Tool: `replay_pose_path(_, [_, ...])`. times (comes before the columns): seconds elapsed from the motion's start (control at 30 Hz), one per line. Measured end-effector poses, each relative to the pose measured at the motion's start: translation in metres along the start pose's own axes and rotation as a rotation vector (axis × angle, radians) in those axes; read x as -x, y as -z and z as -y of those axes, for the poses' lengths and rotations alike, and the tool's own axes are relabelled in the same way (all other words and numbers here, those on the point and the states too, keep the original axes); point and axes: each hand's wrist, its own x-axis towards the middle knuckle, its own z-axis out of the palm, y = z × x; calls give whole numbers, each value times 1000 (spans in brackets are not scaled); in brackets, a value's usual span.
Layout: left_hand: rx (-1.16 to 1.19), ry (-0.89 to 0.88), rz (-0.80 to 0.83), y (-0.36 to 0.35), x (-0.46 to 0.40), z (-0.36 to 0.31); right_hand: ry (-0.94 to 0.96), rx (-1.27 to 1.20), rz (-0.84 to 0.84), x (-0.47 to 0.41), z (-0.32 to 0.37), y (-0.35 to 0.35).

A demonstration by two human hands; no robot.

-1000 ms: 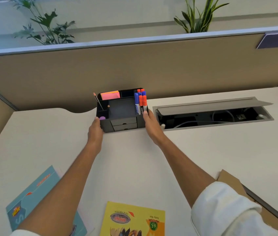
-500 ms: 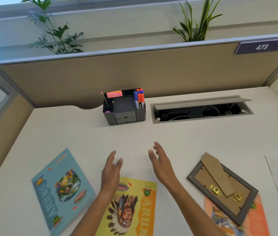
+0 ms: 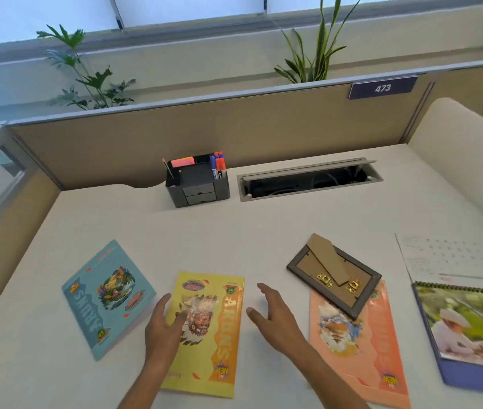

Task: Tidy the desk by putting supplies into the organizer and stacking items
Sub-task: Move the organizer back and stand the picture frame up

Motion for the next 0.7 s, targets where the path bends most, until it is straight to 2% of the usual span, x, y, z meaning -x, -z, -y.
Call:
replay_pose_path(0.4, [-78,-42,-30,-3,27,-5,-41,-7,-126,35,-34,27])
replay_pose_path(0.7, [-77,-149,137,-61,32,-41,-154,-88,-339,42,-65,85])
